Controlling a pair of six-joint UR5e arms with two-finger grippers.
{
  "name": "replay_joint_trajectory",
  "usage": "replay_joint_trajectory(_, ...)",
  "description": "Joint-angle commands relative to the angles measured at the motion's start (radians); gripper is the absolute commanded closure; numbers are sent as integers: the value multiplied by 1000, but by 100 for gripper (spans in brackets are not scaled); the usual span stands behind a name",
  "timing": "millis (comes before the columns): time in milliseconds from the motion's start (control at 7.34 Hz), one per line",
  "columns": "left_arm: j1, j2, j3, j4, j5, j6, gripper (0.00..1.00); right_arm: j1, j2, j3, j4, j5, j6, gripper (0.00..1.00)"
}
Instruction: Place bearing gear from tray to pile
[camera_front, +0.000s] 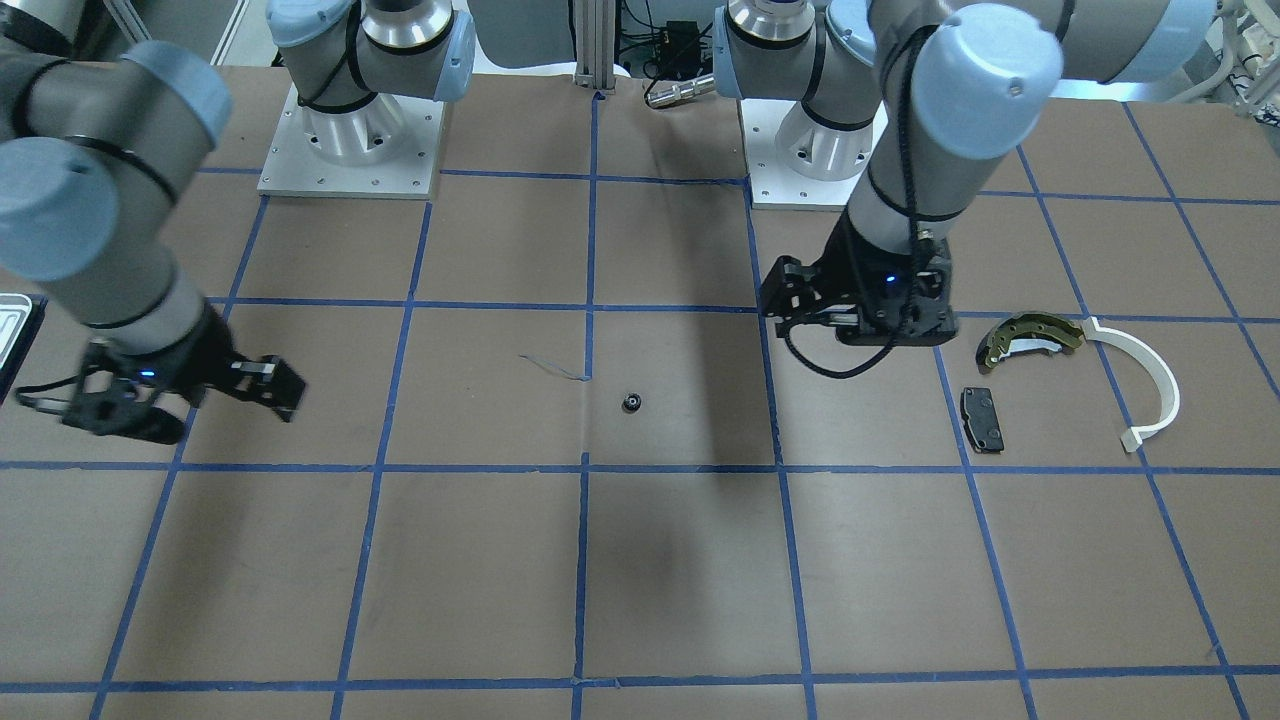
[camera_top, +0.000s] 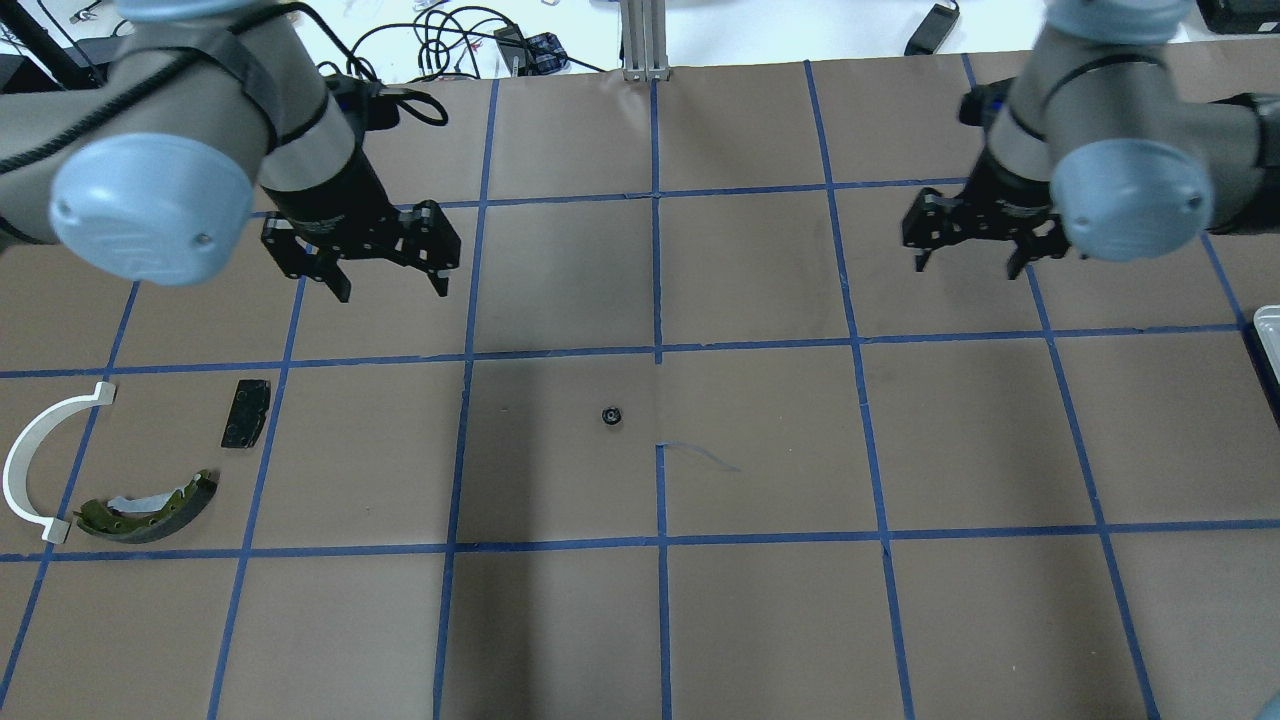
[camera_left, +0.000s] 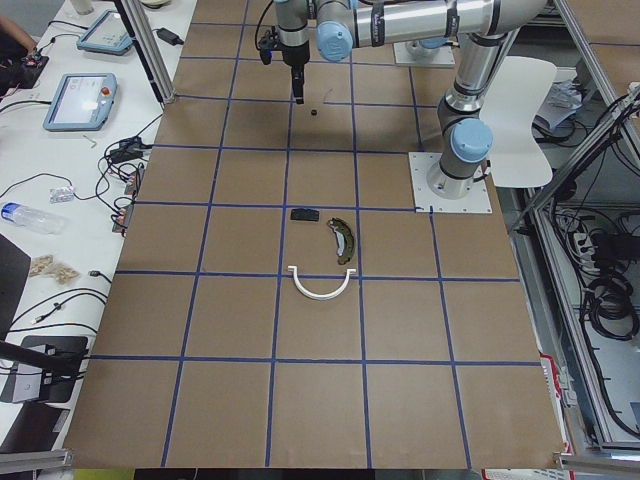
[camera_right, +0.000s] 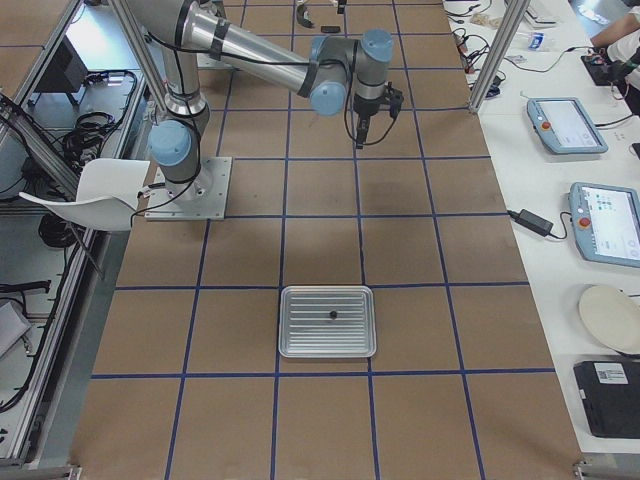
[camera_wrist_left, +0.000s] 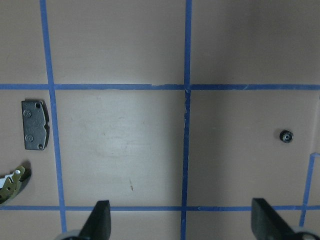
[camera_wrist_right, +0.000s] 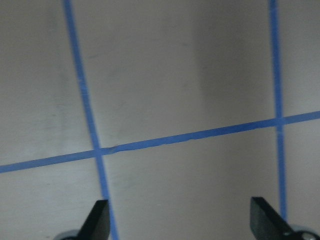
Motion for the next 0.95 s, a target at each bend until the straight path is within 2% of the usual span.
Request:
replay_joint_trajectory(0, -130, -77, -97, 194, -5, -105, 0, -304, 33, -7, -9, -23, -388, 0)
replay_joint_trajectory(136, -180, -114, -140, 289, -11, -141, 0, -431, 59, -8, -29, -17, -450, 0)
replay_joint_trajectory(272, -216, -155, -184, 380, -12, -168, 0, -502, 118, -4, -72, -19, -536, 0)
replay_joint_trajectory(408, -225, -187, -210, 438, -43, -172, 0, -565, 198, -11, -178, -11, -603, 0)
replay_joint_trajectory(545, -231, -215, -215, 462, -90, -184, 0, -626, 249, -13, -275, -8, -668, 0)
replay_joint_trajectory(681, -242, -241, -215, 463, -92, -187, 3, -656, 274, -18, -299, -6, -752, 0)
replay_joint_trajectory(817, -247, -260, -215, 463, -91, -189, 6, -659, 283, -40, -307, -14, -756, 0)
